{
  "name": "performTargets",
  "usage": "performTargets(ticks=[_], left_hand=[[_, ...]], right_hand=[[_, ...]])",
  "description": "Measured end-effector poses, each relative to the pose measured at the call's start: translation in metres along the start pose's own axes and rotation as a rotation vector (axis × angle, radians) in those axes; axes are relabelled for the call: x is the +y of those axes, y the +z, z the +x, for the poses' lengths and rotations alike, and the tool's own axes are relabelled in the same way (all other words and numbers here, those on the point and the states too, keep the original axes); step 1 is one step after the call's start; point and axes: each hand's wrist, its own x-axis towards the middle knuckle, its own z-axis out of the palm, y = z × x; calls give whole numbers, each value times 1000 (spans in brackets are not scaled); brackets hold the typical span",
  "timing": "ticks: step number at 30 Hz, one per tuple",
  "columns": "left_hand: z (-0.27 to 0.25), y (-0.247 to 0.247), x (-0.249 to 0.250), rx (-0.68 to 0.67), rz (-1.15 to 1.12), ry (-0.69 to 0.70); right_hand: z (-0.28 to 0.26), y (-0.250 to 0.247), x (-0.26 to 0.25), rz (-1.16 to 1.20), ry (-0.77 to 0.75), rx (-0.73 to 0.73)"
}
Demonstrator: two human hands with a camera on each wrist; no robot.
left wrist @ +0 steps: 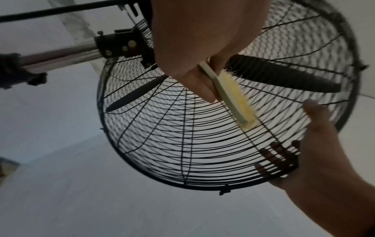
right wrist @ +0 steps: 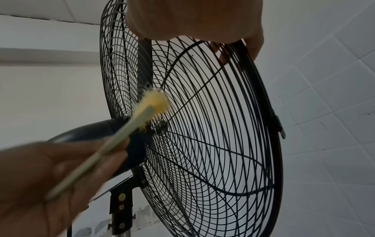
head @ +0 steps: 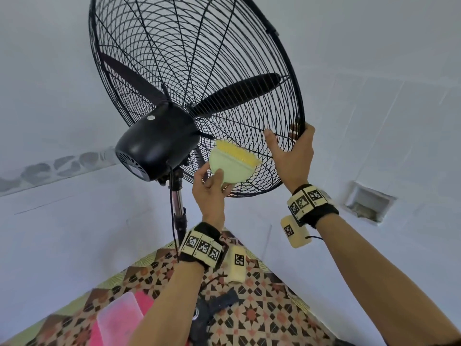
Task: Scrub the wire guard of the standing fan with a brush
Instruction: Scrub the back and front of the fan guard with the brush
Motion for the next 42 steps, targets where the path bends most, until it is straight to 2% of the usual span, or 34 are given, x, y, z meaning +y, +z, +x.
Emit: performTargets(ticks=[6,12,15,18,21,25,30,32,37,42], left_hand=[[2,-22,-23,124,131,-130],[-5,-9,-6,-26,37,-22],[-4,-2,-19,34,81,-75],[-4,-15,-29,100,141,-122],[-10,-19,-22,40,86,-57],[-15,4,-11,-14,29,28],[-12,-6,-31,83,153,-105],[-11,-16,-30,103,152,-107],[-19,2,-11,-56,83,44],[-20,-3,-39,72,179,-77]], right_hand=[[0,-3,-2,8,20,-11],[-2,1,-2,10,4,5],[-1,-1,-1,13,9,-9],[2,-4,-1,17,9,-24],[0,0,1,16,-8,-9],[-1,2,2,21,-20,4],[0,-2,2,6,6,-6],[-1,-1,1,0,1,-4],[-3,3,0,-4,-15,16],[0,-4,-1,1,13,-25]])
